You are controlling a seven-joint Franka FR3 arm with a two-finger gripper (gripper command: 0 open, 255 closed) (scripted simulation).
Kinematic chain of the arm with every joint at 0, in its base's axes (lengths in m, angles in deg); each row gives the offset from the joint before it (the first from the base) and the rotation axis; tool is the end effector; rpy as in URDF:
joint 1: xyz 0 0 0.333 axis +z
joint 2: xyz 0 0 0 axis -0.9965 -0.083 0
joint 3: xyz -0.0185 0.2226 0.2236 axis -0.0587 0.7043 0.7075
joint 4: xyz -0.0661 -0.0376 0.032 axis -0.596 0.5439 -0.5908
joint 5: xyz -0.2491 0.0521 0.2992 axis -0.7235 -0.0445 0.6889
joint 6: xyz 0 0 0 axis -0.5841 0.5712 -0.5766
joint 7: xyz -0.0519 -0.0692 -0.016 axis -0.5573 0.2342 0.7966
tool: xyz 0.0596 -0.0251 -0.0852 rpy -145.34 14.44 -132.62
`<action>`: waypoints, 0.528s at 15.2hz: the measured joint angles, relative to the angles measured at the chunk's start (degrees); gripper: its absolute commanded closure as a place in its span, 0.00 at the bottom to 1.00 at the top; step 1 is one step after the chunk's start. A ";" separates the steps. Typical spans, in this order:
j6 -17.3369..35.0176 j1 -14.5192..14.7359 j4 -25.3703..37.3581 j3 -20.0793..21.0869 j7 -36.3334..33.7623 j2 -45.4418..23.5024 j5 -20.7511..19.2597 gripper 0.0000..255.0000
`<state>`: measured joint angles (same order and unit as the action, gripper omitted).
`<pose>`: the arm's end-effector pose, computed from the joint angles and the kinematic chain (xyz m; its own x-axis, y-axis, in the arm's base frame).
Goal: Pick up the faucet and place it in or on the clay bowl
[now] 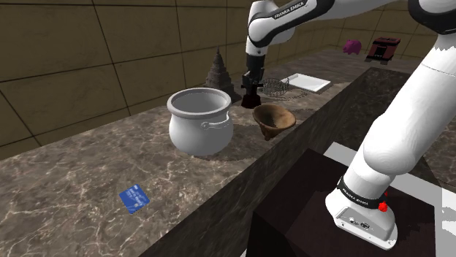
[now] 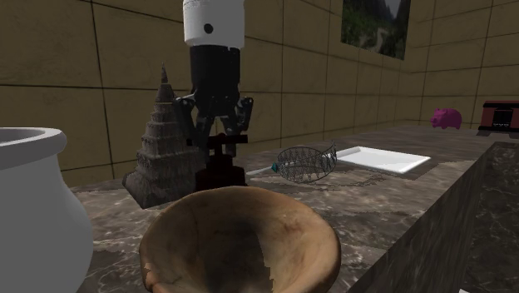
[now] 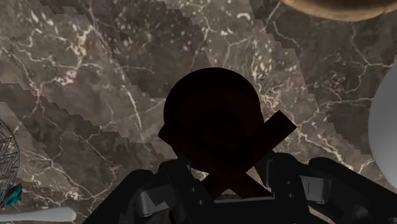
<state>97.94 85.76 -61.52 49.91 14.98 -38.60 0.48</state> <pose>0.5185 -0.0598 0.4635 0.9983 0.0433 0.0389 0.0428 -0.9990 0.0148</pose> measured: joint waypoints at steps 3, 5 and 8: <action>-2.09 -0.04 1.46 -0.03 0.08 0.63 -0.05 1.00; -3.73 -0.05 2.79 -0.03 0.11 0.96 -0.08 1.00; -5.99 0.03 4.75 0.09 -0.03 1.25 -0.08 1.00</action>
<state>91.94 85.79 -56.77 50.00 14.95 -37.35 0.40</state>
